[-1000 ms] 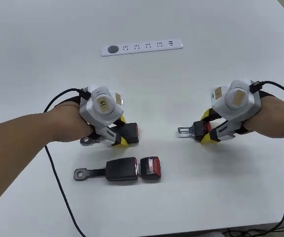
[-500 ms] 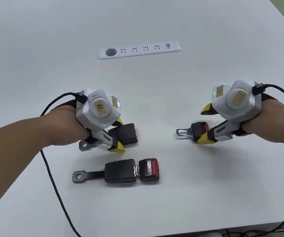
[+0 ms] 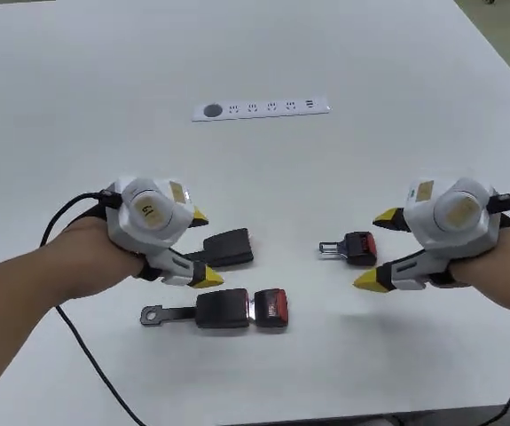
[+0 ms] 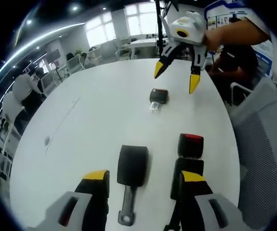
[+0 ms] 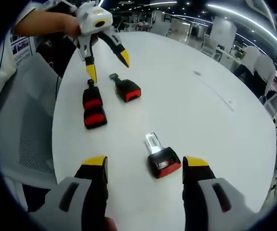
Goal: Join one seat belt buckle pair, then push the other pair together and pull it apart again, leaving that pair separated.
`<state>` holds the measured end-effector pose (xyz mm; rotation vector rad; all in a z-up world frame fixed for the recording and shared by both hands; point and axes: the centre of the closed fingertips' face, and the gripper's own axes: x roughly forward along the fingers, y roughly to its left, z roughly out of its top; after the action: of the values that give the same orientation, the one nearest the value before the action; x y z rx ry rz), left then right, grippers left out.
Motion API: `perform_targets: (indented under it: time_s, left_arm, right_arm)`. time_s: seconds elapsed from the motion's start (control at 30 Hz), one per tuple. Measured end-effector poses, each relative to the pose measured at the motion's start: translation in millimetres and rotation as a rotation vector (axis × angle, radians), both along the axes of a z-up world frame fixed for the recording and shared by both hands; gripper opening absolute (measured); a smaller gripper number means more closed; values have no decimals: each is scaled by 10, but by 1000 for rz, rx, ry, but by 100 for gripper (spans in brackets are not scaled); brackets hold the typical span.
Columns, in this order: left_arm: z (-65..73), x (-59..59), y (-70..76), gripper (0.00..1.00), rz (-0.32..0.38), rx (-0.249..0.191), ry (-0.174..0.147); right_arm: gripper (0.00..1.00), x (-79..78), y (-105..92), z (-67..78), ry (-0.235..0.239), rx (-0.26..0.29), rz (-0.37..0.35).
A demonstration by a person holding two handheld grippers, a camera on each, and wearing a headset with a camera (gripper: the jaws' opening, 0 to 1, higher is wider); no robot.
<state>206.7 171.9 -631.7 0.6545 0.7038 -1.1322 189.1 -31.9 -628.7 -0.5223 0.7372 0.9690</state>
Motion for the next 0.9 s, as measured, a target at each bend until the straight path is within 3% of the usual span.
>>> perform_targets:
  time_s: [0.1,0.2,0.27,0.4,0.7,0.8,0.83,0.9]
  left_arm:
    - [40,-138,96,66,41,-14,-8]
    - [30,-206,255,67,91,-22,-12]
    - [24,-308,334,68,125,-31,3]
    - [66,-458,466,76,168,-56,-8]
    - [130,-646,867,90,314,-92,-23]
    - [143,-684,1010,91,366,-97,-27]
    - [172,-688,1048,92,392,-114,-32]
    - [179,-682,1133,96,440,-128,-37]
  right_arm:
    - [68,-111,54,22,1,23,-15]
    - [70,-217,68,43,6,41,-31]
    - [71,-248,28,6,15,53,-62]
    - [79,-338,-38,-9,13,67,-90]
    - [88,-504,-134,86,4,95,-150]
    - [91,-518,-184,35,2,101,-168]
    - [92,-568,-150,114,-2,106,-178]
    - [94,-581,-152,125,-3,113,-188]
